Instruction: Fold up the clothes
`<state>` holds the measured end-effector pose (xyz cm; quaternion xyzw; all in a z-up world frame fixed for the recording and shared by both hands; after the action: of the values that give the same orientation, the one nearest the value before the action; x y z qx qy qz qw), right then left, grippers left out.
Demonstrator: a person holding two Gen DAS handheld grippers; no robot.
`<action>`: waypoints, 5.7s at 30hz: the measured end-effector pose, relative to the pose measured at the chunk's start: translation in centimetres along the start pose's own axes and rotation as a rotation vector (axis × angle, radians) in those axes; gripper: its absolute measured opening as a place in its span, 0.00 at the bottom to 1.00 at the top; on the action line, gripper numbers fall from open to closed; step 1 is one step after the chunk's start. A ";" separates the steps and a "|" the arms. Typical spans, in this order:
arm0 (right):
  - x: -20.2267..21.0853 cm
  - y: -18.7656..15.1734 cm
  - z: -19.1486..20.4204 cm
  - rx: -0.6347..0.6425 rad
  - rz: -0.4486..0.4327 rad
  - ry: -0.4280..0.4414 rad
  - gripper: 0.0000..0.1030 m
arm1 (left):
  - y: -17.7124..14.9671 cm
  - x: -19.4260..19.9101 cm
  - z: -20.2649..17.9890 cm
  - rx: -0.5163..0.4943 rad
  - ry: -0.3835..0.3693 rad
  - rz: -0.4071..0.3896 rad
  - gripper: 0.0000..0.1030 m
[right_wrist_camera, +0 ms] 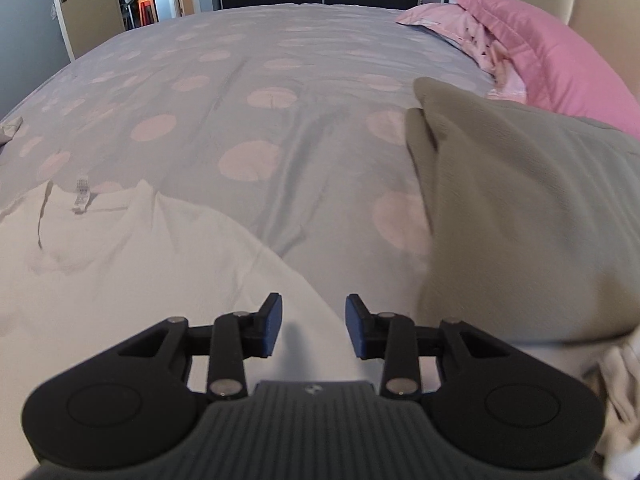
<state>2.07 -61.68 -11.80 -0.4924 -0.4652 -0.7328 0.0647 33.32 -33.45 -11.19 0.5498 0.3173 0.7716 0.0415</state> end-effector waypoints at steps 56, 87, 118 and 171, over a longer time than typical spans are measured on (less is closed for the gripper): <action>3.3 1.8 5.4 0.158 -0.029 0.023 0.27 | -1.8 8.6 -2.8 -0.047 0.100 -0.112 0.21; 20.2 -29.9 8.7 0.304 0.511 0.157 0.28 | -28.0 19.3 -12.3 -0.278 -0.061 0.396 0.21; 28.8 -19.7 -13.1 -0.263 -0.178 -0.203 0.27 | -13.4 19.4 -15.3 -0.001 -0.058 -0.045 0.21; 32.3 -14.7 -16.0 -0.341 -0.320 -0.026 0.02 | -10.7 15.9 -17.7 -0.070 -0.022 -0.035 0.35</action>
<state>-32.95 -53.67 3.04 -0.4256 -0.4076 -0.7952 -0.1424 8.55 -26.21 -7.30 0.5508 0.2992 0.7753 0.0776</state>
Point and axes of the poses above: each gripper's, at about its wrist camera, not at the fingertips, and x roughly against the way its jaws point, z to its left, y to its top, the point moved 2 cm from there along -x, roughly the way its jaws point, and after that the axes turned 7 degrees about -x, right-handed, at the moved point
